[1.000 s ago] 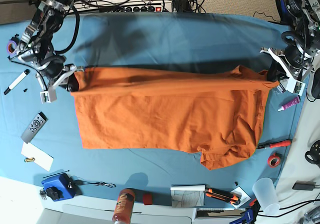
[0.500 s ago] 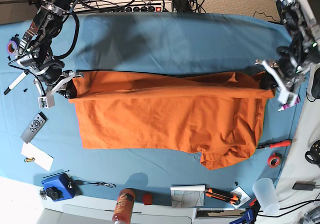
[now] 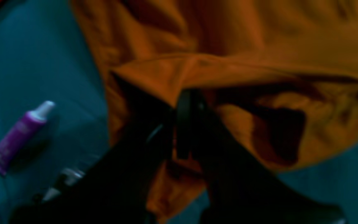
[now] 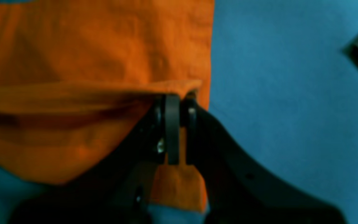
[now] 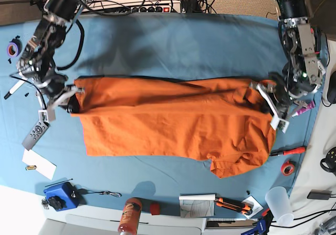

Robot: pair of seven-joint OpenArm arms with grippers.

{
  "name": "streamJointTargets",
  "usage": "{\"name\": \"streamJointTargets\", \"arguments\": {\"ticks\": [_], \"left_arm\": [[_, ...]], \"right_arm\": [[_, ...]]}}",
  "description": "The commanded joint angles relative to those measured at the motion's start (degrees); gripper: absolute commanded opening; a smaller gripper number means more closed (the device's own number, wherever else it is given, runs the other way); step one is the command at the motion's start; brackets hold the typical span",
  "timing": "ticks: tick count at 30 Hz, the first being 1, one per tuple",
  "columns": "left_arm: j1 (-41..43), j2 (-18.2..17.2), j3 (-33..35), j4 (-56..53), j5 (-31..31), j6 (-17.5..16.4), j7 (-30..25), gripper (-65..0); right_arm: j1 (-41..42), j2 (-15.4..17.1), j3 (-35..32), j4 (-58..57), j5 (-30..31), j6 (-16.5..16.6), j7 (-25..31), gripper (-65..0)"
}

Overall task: Layout the t-shirt on the table in an organized manner, then fold the t-shirt properly
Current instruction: 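Lower the held edge onto the shirt body with both grippers, folding it over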

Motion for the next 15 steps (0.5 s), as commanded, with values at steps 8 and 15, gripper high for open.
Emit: {"name": "streamJointTargets", "arguments": {"ticks": [8, 15], "left_arm": [[-2.91, -0.72, -0.26, -1.79, -0.04, -0.44, -3.39, -65.0], [-4.68, -0.70, -0.26, -7.56, 2.95, -1.03, -7.89, -65.0]], "right_arm": [[9.29, 0.92, 0.11, -11.91, 0.17, 2.24, 2.75, -65.0], [12.87, 0.90, 0.09, -16.44, -1.60, 2.24, 4.76, -65.0]]}}
